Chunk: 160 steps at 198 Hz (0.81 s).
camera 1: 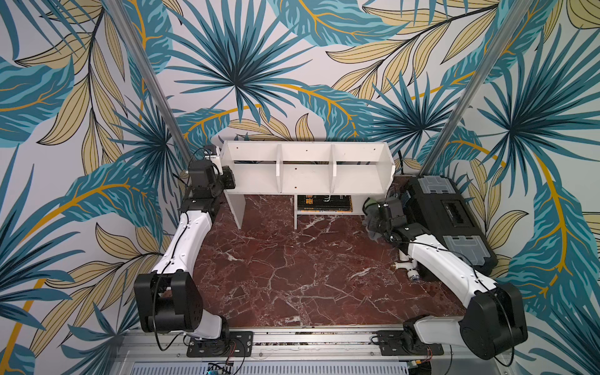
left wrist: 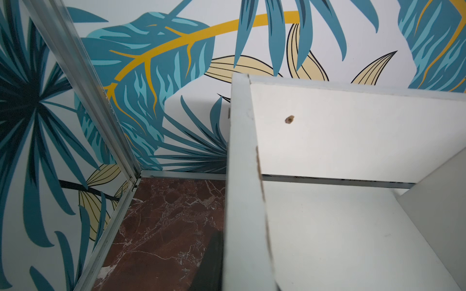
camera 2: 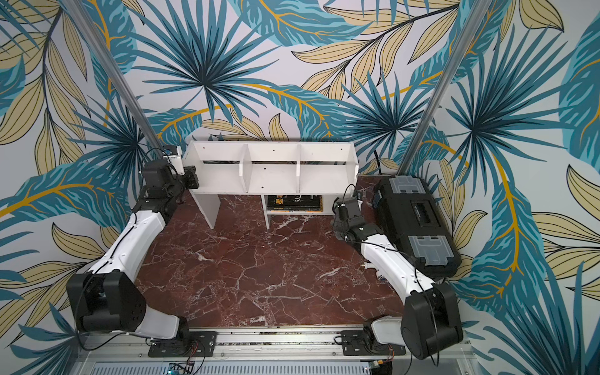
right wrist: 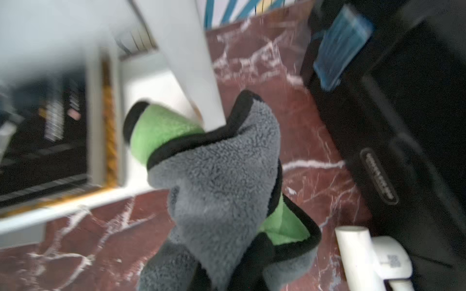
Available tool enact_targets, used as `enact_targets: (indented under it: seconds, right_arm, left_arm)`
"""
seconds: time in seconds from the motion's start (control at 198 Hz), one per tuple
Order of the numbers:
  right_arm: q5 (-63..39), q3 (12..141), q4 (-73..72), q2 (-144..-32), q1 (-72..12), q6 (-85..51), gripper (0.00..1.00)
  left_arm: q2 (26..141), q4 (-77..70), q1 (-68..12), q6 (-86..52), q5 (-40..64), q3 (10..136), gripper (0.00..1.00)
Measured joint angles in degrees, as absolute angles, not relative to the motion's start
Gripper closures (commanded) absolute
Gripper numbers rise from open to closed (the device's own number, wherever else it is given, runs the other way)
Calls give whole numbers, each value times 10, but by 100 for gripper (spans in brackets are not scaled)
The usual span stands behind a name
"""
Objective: Wipe the bookshelf clean with a cloth
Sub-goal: Wipe the dust from the shelf.
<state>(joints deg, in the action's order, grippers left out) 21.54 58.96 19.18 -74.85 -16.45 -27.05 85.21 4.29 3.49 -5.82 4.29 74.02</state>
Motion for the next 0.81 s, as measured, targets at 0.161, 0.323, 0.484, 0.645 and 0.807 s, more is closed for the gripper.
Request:
enact_targets:
  seconds: [0.161,0.323,0.484,0.645,0.807]
  right_arm:
    - [225,597,186,-711,-165,-266,100]
    - [208,527,142,-768,-165,-282,100]
    - [194,464,132,-823,-165,-298,100]
    - [192,494,154,-795,-165,-298,100]
    - [215,581,180,-746,-195,-288,100]
  left_arm:
    - [852,43,35,-58,43,740,100]
    - [852,43,35,-58,43,740,100]
    - [852,43,35,-58,43,740,100]
    - [852,42,35,-57,44,740,100]
    - [852,43,35,-57,44,740,100]
